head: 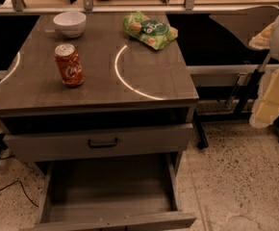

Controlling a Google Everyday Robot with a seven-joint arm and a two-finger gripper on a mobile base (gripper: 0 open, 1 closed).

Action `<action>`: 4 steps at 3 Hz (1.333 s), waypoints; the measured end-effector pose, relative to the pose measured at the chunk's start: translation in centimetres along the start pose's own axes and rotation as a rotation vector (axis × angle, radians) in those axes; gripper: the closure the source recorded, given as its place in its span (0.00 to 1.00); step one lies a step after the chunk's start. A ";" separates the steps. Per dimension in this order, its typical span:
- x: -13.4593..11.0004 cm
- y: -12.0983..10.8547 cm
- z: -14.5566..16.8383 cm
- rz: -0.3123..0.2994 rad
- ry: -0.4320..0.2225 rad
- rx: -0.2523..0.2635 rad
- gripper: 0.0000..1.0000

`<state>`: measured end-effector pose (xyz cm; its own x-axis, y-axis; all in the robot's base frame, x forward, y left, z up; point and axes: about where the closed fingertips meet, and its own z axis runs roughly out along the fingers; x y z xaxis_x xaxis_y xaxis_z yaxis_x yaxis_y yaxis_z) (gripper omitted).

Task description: Close middle drawer

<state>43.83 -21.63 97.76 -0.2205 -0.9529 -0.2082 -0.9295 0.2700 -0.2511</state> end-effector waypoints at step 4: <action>-1.5 4.6 13.0 -0.086 -0.074 -0.048 0.00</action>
Offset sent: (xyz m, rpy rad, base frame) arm 0.0053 0.0122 -0.0446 0.0182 0.0177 0.0651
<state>43.72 -17.17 84.67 -0.1191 -0.9590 -0.2572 -0.9574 0.1795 -0.2260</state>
